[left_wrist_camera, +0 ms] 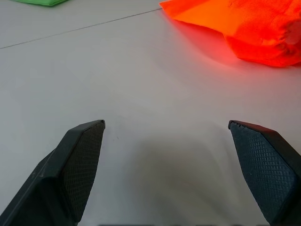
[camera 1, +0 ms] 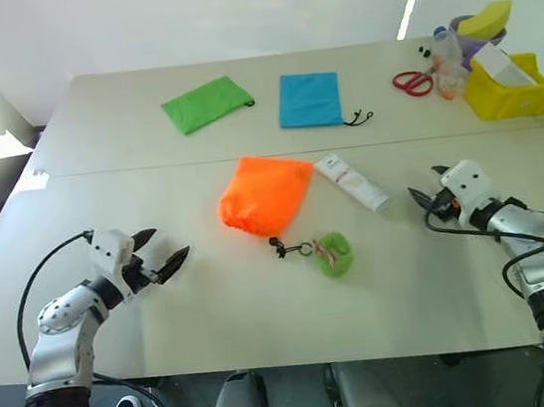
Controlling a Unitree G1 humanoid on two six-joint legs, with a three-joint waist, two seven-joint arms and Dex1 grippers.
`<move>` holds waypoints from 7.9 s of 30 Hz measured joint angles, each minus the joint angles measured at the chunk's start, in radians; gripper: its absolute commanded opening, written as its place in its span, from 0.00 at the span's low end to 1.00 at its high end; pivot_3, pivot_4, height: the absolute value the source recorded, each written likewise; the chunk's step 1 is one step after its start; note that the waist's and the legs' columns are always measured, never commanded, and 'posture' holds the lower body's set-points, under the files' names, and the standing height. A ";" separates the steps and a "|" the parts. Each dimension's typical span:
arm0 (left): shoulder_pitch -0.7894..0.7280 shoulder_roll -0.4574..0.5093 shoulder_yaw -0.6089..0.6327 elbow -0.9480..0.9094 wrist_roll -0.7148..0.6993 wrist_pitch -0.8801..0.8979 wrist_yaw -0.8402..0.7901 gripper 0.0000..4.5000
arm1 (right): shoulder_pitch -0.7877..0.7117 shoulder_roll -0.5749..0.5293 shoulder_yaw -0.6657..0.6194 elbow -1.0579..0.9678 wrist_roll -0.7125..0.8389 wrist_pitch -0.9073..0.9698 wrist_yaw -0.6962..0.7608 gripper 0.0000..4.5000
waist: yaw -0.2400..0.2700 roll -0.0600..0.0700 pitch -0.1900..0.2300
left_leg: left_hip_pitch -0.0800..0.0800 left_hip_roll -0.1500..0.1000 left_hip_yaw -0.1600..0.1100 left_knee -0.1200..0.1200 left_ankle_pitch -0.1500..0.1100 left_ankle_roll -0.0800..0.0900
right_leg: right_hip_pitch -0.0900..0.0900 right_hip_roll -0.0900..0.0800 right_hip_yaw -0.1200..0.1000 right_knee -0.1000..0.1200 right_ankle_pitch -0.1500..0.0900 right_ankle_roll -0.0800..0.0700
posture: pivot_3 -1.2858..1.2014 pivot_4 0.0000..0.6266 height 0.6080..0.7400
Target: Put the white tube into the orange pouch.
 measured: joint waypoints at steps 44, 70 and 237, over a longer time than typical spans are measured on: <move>-0.250 -0.142 -0.225 0.038 0.136 -0.208 -0.063 1.00 | 0.098 0.085 0.083 -0.568 0.302 0.327 0.237 0.68 | 0.001 0.000 0.000 | -0.001 -0.001 0.000 0.000 0.000 0.000 | 0.000 0.001 0.000 0.000 0.000 0.000 | 0.52 0.24 1.00; -0.124 -0.083 -0.233 -0.079 0.147 -0.064 0.018 0.01 | 0.105 0.100 0.071 -0.566 0.243 0.315 0.184 0.70 | 0.001 0.000 0.000 | -0.001 0.000 -0.001 0.000 0.000 0.000 | -0.001 0.002 0.000 0.000 0.000 0.000 | 0.52 0.24 1.00; -0.049 0.000 -0.266 -0.312 0.110 0.123 -0.040 0.00 | 0.242 0.091 0.225 -1.025 0.482 1.032 0.093 0.40 | 0.004 -0.001 0.000 | -0.003 0.000 -0.003 0.000 0.001 0.002 | -0.002 0.002 0.000 -0.002 0.000 0.000 | 0.52 0.24 1.00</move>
